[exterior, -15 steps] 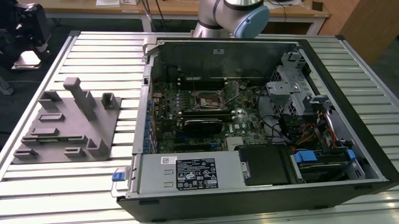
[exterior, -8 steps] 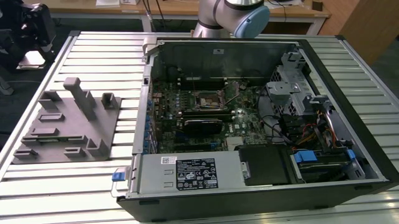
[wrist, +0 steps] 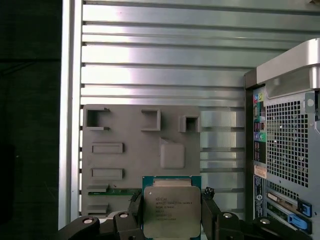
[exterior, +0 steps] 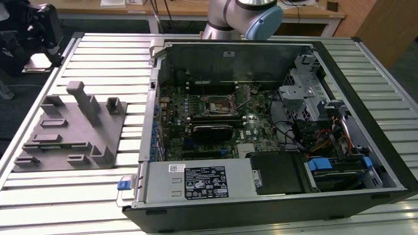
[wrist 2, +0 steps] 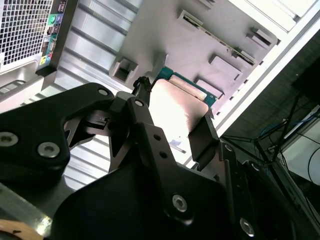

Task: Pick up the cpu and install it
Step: 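Pick up the cpu and move it towards the insertion slot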

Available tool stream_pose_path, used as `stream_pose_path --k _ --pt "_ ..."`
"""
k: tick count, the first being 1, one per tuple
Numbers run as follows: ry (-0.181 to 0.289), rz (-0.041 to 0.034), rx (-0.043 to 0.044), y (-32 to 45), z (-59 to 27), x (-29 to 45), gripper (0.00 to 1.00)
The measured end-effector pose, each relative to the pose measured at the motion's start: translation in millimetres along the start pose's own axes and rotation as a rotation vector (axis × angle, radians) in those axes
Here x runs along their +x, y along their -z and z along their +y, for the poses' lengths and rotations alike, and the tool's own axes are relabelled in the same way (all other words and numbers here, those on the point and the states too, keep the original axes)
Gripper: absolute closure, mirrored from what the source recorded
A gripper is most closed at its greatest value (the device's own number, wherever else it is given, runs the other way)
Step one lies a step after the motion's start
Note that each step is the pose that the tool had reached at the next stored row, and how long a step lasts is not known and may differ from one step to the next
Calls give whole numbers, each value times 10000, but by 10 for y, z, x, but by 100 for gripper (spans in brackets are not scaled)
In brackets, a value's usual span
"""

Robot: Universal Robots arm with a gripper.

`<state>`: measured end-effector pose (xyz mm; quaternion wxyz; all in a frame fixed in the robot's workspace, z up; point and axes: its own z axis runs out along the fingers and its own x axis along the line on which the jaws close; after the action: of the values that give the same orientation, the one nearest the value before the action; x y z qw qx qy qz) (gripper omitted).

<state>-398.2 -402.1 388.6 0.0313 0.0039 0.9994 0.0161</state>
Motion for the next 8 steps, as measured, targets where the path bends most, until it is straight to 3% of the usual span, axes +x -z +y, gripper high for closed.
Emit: stream_pose_path --k 8 --pt "0 1 0 -4 1 -69 45"
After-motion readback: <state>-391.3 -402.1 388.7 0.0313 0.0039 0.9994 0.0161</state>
